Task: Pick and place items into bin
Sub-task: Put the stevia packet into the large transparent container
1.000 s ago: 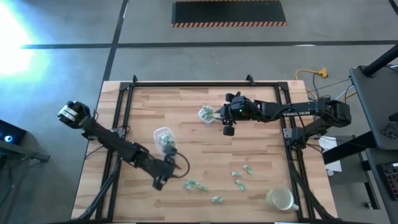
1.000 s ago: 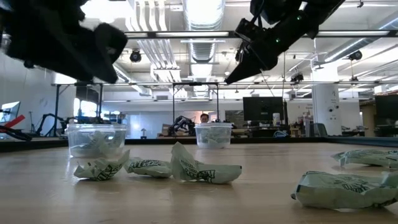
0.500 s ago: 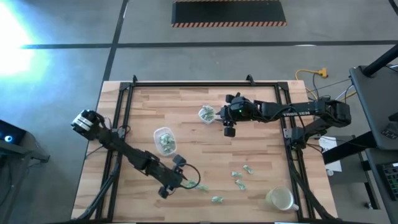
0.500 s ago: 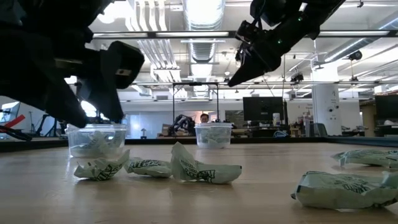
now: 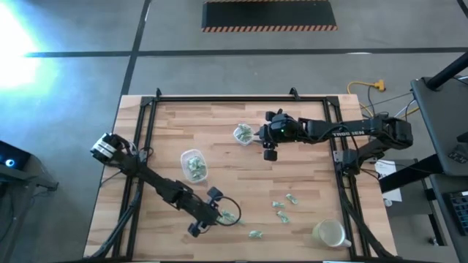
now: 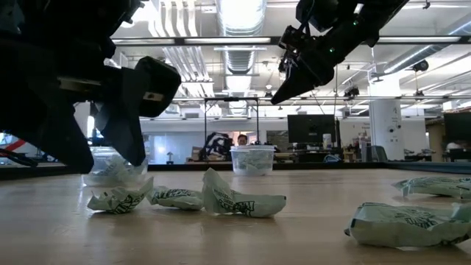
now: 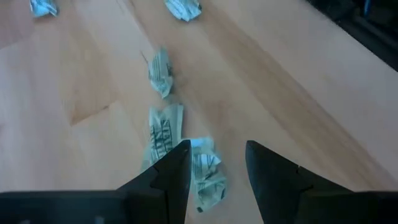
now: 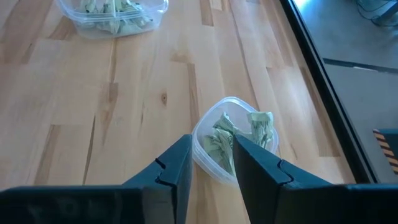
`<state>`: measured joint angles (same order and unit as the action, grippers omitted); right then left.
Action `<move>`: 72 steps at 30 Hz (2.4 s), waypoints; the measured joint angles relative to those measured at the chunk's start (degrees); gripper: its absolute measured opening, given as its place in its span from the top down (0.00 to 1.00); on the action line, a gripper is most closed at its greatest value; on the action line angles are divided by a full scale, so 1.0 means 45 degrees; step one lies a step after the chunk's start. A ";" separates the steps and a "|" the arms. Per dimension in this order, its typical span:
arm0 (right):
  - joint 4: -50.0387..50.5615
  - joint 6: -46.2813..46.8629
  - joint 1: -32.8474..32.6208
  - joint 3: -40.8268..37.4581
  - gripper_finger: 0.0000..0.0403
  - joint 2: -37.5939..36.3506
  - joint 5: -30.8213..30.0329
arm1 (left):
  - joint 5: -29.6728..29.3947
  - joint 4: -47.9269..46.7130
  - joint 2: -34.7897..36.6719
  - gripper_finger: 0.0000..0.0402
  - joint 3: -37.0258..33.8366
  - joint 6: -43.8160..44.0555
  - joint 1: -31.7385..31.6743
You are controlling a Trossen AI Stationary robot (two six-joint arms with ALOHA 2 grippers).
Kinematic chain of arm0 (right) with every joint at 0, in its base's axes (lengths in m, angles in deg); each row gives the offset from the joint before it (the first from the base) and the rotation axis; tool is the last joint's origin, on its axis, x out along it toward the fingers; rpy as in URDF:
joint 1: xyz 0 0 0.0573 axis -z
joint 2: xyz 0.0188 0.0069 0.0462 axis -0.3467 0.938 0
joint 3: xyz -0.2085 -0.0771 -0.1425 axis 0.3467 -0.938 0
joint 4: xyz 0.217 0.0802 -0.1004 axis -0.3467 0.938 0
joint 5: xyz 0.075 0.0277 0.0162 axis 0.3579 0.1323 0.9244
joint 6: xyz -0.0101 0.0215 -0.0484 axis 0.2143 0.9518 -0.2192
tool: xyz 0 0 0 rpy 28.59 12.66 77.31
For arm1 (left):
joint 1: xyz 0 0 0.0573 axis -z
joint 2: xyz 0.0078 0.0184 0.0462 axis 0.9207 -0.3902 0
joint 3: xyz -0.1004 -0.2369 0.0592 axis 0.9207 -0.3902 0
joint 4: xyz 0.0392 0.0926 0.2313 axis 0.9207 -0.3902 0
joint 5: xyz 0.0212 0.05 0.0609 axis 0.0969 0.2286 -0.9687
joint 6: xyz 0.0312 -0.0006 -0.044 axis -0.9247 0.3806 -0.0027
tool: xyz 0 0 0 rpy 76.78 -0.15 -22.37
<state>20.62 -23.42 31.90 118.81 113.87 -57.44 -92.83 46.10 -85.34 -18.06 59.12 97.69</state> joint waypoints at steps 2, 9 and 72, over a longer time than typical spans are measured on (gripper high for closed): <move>-0.0005 0.0000 0.0000 0.0000 0.74 0.0000 0.0000 | 0.0025 -0.0084 -0.0004 0.66 -0.0078 0.0000 -0.0015; -0.0005 0.0000 0.0000 0.0000 0.75 0.0000 0.0004 | 0.0045 0.0029 0.0000 0.66 -0.0207 -0.0019 -0.0147; -0.0014 0.0097 0.0001 -0.0044 0.79 0.0000 -0.0006 | -0.7245 -0.9249 0.4755 0.96 -0.1682 0.5673 -0.0875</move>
<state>20.56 -22.98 31.91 118.61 113.87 -57.46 -125.44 4.48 -63.94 -25.63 84.64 93.75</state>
